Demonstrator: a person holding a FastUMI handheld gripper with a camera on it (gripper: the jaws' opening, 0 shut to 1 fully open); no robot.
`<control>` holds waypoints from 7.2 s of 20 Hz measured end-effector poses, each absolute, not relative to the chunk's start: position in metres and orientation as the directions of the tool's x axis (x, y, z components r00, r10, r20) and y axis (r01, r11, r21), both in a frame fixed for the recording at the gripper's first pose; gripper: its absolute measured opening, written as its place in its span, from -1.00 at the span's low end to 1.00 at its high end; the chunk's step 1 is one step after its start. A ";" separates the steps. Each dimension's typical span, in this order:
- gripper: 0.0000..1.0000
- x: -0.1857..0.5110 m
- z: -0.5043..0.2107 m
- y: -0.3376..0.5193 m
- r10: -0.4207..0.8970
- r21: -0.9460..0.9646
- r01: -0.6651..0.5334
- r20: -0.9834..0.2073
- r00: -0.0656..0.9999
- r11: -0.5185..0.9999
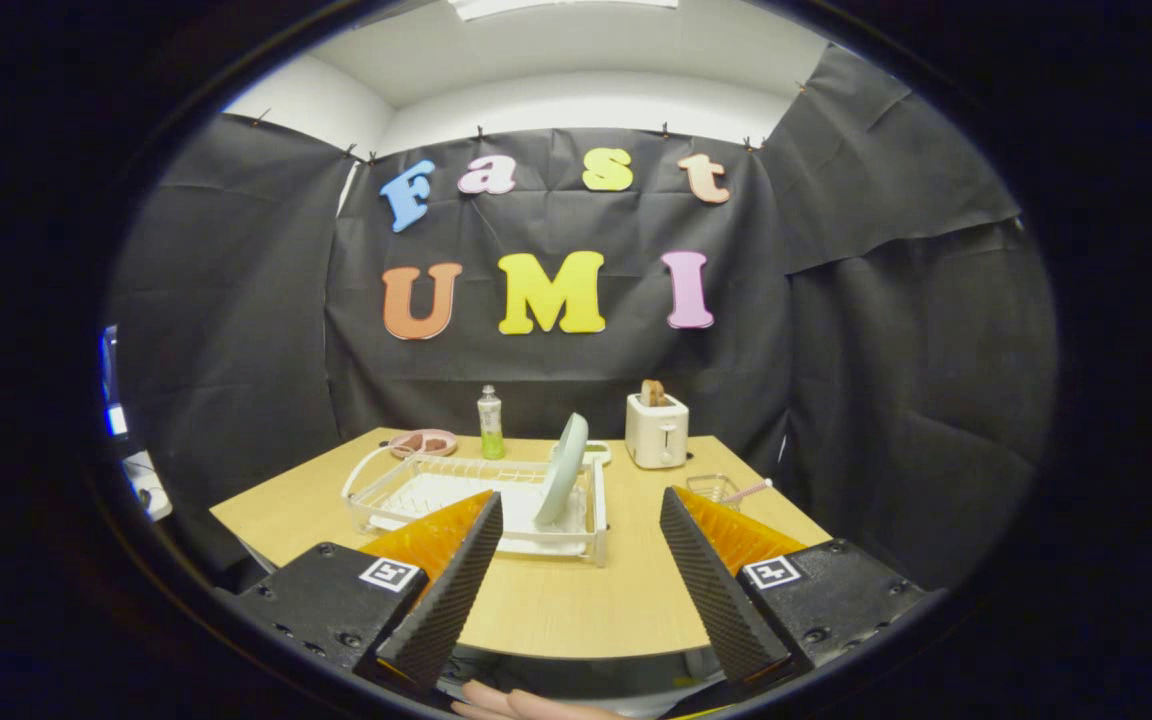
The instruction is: Take the plate from the dish rack, then take the spoon from the basket and place it into the plate.
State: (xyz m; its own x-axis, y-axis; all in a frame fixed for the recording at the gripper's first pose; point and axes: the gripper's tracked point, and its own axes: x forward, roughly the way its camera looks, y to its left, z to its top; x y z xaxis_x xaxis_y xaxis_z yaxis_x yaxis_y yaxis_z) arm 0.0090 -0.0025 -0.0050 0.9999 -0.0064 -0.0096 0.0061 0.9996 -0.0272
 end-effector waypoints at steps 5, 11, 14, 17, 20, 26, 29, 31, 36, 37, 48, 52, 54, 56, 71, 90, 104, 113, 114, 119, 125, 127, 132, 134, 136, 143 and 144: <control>1.00 0.042 0.017 0.008 0.030 -0.055 -0.032 -0.045 0.999 0.998; 1.00 0.131 0.044 0.022 0.005 -0.186 -0.038 -0.178 0.984 0.982; 1.00 0.185 0.053 0.021 -0.070 -0.264 -0.008 -0.284 0.956 0.964; 1.00 0.232 0.058 0.028 -0.092 -0.260 -0.011 -0.384 0.919 0.966; 0.92 0.265 0.037 0.039 -0.104 -0.253 -0.049 -0.557 0.824 0.966; 0.60 0.314 0.031 0.038 -0.248 -0.289 0.043 -0.725 0.643 0.956; 0.37 0.325 0.026 0.040 -0.299 -0.312 0.073 -0.779 0.551 0.947; 0.29 0.325 0.021 0.038 -0.346 -0.352 0.087 -0.792 0.503 0.932; -0.46 0.326 0.021 0.035 -0.462 -0.434 0.174 -0.757 0.462 0.884; -0.48 0.324 0.021 0.036 -0.478 -0.449 0.179 -0.745 0.466 0.875; -0.53 0.313 0.041 0.053 -0.629 -0.533 0.353 -0.531 0.568 0.769; -0.53 0.299 0.053 0.051 -0.666 -0.548 0.410 -0.429 0.610 0.729; -0.53 0.287 0.050 0.057 -0.619 -0.509 0.385 -0.452 0.642 0.770; -0.53 0.270 0.044 0.066 -0.539 -0.420 0.354 -0.506 0.673 0.836; -0.53 0.122 -0.091 0.081 0.085 0.217 0.067 -0.621 0.779 0.974; -0.20 0.131 -0.206 0.032 0.195 0.238 -0.062 -0.592 0.782 0.969; 1.00 0.150 -0.123 -0.083 0.010 0.048 -0.003 -0.138 0.990 0.999; 1.00 0.204 -0.102 -0.206 -0.111 0.106 0.124 -0.123 0.986 0.987; 0.99 0.210 -0.095 -0.211 -0.110 0.123 0.121 -0.097 0.989 0.985; 0.77 0.248 -0.065 -0.222 -0.097 0.058 0.093 0.070 0.993 0.994; -0.42 0.277 -0.079 -0.212 0.013 0.165 0.001 -0.087 0.996 0.986; -0.65 0.278 -0.071 -0.215 -0.020 0.113 0.029 -0.085 0.996 0.993; -0.67 0.271 -0.031 -0.197 -0.082 -0.013 0.082 -0.015 0.997 0.997; -0.67 0.258 -0.008 -0.184 -0.071 -0.003 0.071 0.015 0.997 0.997; -0.67 0.241 0.015 -0.172 -0.061 0.006 0.060 0.045 0.997 0.998; -0.67 0.174 0.096 -0.115 -0.009 0.001 0.009 0.157 0.987 1.000; -0.67 0.163 0.105 -0.105 0.000 -0.003 0.001 0.168 0.986 1.000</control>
